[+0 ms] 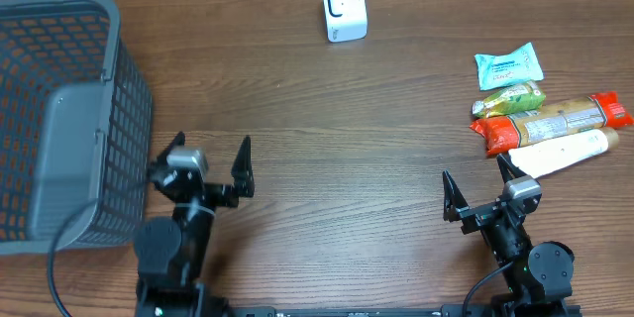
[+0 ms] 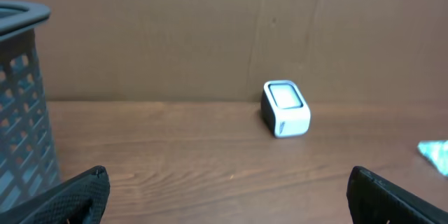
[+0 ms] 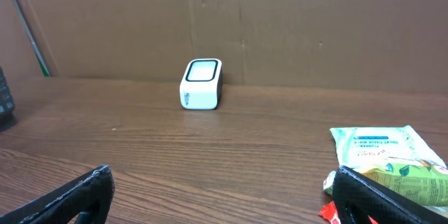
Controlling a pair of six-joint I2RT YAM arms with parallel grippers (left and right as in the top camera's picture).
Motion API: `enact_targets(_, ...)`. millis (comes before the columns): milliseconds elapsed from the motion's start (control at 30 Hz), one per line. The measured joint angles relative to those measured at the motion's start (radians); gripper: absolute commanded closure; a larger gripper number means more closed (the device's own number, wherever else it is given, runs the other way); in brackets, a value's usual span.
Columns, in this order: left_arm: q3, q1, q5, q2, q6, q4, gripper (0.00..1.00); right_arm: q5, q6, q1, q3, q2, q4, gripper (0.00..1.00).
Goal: Scan the item barcode
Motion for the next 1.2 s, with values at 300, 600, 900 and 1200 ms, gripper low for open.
enact_targets(300, -0.181, 0.044, 0.111, -0.225, 0.215, 0.007, 0.00, 0.001, 0.000, 0.000, 0.000, 0.000, 0.000, 0.00)
enact_targets(600, -0.313, 0.044, 0.123, -0.363, 0.328, -0.050, 0.00, 0.000, 0.000, 0.000, 0.000, 0.000, 0.000, 0.00)
enact_targets(900, -0.317, 0.047, 0.126, -0.374, 0.328, -0.057, 0.00, 0.000, 0.000, 0.000, 0.000, 0.000, 0.000, 0.00)
enact_targets(1200, -0.317, 0.047, 0.126, -0.374, 0.328, -0.057, 0.00, 0.000, 0.000, 0.000, 0.000, 0.000, 0.000, 0.00)
